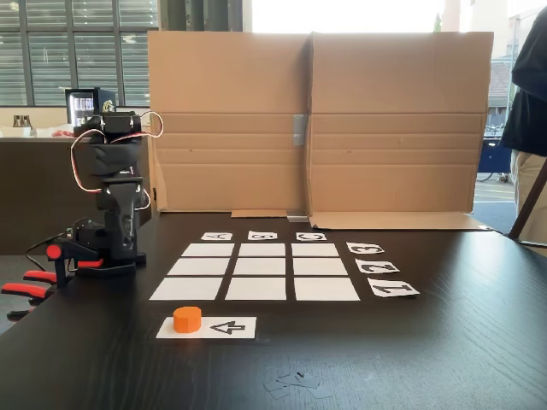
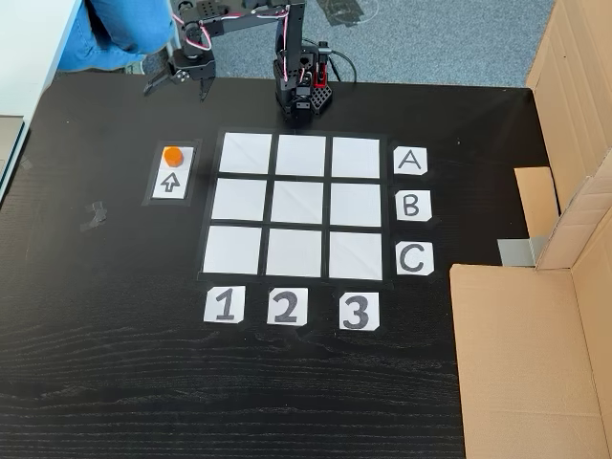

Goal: Pick up the round, orange token and place it in the grid on square B1.

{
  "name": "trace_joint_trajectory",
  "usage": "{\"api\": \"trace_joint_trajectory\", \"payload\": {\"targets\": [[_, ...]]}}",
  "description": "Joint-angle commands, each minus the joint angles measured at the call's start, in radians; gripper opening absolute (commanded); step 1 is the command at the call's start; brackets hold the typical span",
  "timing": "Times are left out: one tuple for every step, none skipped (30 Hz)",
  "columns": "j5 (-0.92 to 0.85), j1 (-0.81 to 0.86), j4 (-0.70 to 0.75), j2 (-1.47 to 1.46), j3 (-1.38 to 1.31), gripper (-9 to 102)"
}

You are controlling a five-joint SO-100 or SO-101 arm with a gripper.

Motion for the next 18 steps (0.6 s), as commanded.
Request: {"api": "trace_joint_trajectory", "payload": {"targets": [[-0.008, -0.014, -0.005, -0.061, -0.101, 59], [-0.008, -0.015, -0.011, -0.083, -0.117, 59], [-0.008, -0.017, -0.015, -0.104, -0.13, 59], [-0.008, -0.021, -0.018, -0.126, -0.143, 59], [-0.008, -0.026, -0.018, -0.149, -0.158, 59], [-0.008, -0.032, -0.021, -0.17, -0.169, 59], [-0.009, -0.04, -0.025, -0.19, -0.179, 59], [-0.009, -0.048, -0.028, -0.21, -0.192, 59], [-0.009, -0.055, -0.032, -0.227, -0.206, 59], [-0.009, -0.063, -0.034, -0.247, -0.224, 59], [-0.008, -0.069, -0.037, -0.267, -0.239, 59], [-0.008, -0.077, -0.043, -0.282, -0.253, 59], [-0.008, -0.084, -0.049, -0.296, -0.264, 59], [-0.008, -0.091, -0.057, -0.311, -0.275, 59], [-0.008, -0.098, -0.06, -0.325, -0.284, 59], [-0.008, -0.107, -0.066, -0.341, -0.291, 59], [-0.008, -0.115, -0.069, -0.356, -0.301, 59], [-0.008, -0.123, -0.074, -0.373, -0.308, 59]]}}
